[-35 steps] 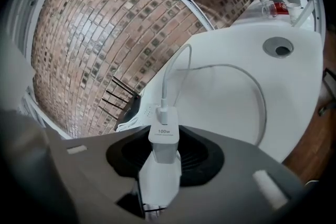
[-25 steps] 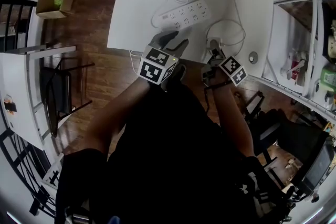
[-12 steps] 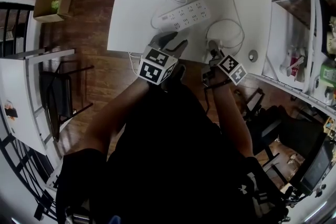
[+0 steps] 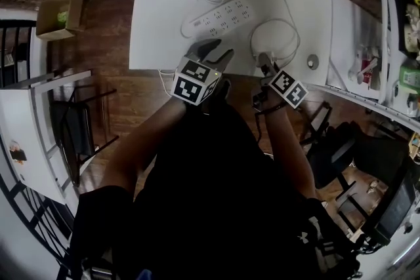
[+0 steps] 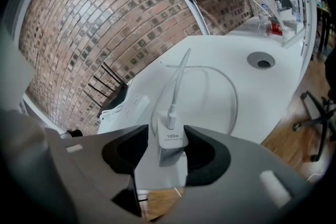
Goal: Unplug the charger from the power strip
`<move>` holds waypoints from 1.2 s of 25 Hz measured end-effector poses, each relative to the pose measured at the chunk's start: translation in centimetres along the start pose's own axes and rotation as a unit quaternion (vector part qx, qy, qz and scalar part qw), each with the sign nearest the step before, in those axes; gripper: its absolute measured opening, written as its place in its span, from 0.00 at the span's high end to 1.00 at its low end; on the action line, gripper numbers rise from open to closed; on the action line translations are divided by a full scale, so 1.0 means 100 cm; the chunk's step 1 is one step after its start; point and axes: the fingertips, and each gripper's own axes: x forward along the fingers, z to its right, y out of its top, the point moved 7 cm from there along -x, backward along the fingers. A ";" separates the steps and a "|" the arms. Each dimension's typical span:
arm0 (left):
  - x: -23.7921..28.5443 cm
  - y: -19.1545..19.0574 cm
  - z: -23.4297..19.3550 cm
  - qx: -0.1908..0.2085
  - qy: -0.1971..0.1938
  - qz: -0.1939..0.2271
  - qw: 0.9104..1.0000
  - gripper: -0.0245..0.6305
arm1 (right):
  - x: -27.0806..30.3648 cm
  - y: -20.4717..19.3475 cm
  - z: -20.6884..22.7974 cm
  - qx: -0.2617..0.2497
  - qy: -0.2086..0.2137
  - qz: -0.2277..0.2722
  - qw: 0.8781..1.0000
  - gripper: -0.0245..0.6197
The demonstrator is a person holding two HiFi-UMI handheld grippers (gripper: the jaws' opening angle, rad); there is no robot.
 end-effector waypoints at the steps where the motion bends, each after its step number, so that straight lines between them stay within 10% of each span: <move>1: 0.001 0.000 0.001 0.002 -0.003 -0.002 1.000 0.70 | -0.001 0.000 0.000 -0.011 -0.006 -0.004 1.000 0.63; 12: 0.011 0.007 0.011 0.009 -0.023 -0.004 1.000 0.71 | -0.027 0.009 0.017 -0.064 -0.108 -0.008 0.992 0.65; 20: 0.012 0.013 0.013 0.010 -0.033 0.000 0.999 0.71 | -0.059 0.025 -0.001 -0.053 -0.080 0.049 0.994 0.68; 24: -0.004 0.029 0.009 0.009 -0.019 0.031 0.999 0.74 | -0.082 0.045 -0.024 -0.070 -0.063 0.110 0.989 0.95; 30: -0.030 0.053 0.012 0.017 0.004 0.086 0.996 0.77 | -0.102 0.073 -0.092 -0.185 0.046 0.156 0.969 0.95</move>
